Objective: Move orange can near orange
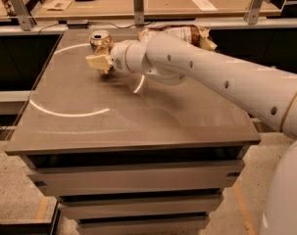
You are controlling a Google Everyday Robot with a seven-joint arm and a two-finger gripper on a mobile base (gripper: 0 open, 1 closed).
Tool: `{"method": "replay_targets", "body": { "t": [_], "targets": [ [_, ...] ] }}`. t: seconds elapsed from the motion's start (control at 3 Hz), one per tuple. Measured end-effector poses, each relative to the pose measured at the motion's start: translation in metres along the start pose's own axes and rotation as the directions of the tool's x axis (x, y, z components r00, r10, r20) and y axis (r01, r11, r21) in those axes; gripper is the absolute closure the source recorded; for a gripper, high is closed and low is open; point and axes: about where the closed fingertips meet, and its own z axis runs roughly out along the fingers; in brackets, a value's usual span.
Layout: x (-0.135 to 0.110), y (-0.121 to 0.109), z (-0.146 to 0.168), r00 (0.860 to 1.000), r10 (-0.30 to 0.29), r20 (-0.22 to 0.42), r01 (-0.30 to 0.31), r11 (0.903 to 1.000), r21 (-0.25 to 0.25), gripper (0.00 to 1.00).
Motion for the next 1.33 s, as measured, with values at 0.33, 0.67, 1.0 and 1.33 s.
{"method": "replay_targets", "body": {
  "t": [0.33, 0.67, 1.0, 1.33],
  "targets": [
    [0.0, -0.027, 0.013, 0.999, -0.026, 0.023, 0.026, 0.9996, 0.014, 1.0],
    [-0.004, -0.055, 0.028, 0.996, -0.056, 0.074, 0.059, 0.9976, -0.037, 1.0],
    [-0.01, -0.074, 0.042, 0.99, -0.088, 0.106, 0.1, 0.9889, -0.111, 1.0],
    [-0.025, -0.087, 0.053, 0.986, -0.059, 0.158, 0.084, 0.9834, -0.16, 1.0]
  ]
}}
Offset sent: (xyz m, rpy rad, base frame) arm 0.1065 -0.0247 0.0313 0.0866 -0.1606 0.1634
